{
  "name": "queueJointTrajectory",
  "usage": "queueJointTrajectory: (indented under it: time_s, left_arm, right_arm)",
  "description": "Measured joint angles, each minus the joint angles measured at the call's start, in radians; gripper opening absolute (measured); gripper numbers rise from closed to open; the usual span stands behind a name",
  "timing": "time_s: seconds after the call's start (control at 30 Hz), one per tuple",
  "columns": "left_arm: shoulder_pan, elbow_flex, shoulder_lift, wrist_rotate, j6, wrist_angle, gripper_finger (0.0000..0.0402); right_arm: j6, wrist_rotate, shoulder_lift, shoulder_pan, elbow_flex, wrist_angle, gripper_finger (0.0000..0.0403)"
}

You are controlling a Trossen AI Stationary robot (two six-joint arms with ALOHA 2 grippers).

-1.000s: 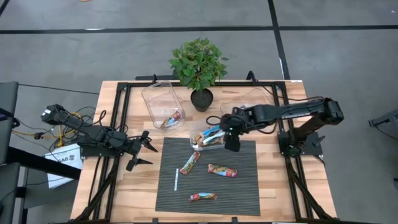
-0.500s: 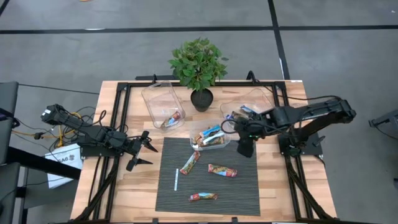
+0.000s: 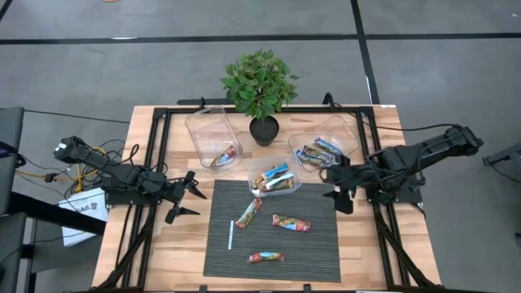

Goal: Pick and place Granola Bars by type
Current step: Put the red granola bar into the left transparent bin

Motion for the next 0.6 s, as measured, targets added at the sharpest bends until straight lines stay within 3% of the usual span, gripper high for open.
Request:
queueJointTrajectory:
  time_s: [0.43, 0.53, 0.6]
  left_arm:
    - [0.0, 0.0, 0.0, 0.0, 0.0, 0.0, 0.0274]
    - [0.0, 0.0, 0.0, 0.0, 0.0, 0.0, 0.0274]
    - [0.0, 0.0, 0.0, 0.0, 0.0, 0.0, 0.0274]
  right_arm:
    - [0.112, 0.0, -0.471, 0.076, -0.431, 0.373, 0.022]
    - [0.039, -0.014, -0.566, 0.108, -0.514, 0.489, 0.022]
    - [-0.054, -0.081, -0.62, 0.124, -0.561, 0.55, 0.022]
